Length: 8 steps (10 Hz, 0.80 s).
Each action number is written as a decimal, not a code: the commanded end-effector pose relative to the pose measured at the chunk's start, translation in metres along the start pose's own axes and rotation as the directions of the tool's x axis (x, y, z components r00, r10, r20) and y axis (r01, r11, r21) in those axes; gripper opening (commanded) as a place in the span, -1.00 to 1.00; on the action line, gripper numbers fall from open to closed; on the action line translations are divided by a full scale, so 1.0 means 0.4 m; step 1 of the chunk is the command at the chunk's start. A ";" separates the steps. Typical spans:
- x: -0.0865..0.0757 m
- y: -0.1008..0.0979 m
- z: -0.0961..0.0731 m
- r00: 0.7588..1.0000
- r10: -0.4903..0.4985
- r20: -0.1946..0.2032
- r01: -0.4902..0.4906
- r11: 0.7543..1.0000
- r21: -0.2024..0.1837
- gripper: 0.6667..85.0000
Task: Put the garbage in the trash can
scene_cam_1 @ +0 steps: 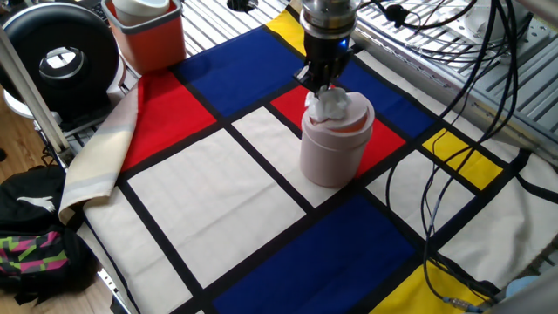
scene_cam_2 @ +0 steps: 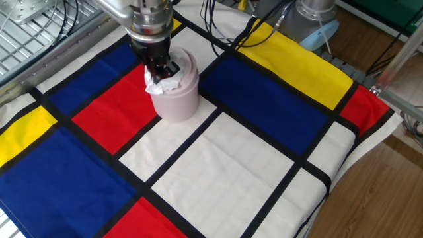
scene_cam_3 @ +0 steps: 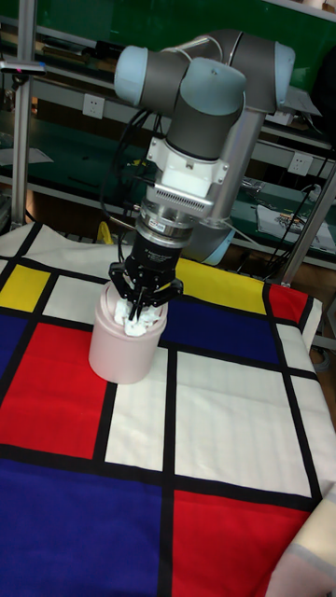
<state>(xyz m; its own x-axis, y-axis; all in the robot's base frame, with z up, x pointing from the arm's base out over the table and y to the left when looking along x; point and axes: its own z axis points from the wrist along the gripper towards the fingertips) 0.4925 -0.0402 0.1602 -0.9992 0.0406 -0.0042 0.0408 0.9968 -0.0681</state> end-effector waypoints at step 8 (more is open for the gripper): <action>0.023 0.063 0.080 0.999 0.027 0.025 -0.026 0.998 -0.063 -0.99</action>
<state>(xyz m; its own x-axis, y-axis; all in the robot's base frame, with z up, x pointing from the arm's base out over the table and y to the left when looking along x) 0.4847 -0.0245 0.1321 -0.9976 0.0655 -0.0244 0.0662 0.9974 -0.0291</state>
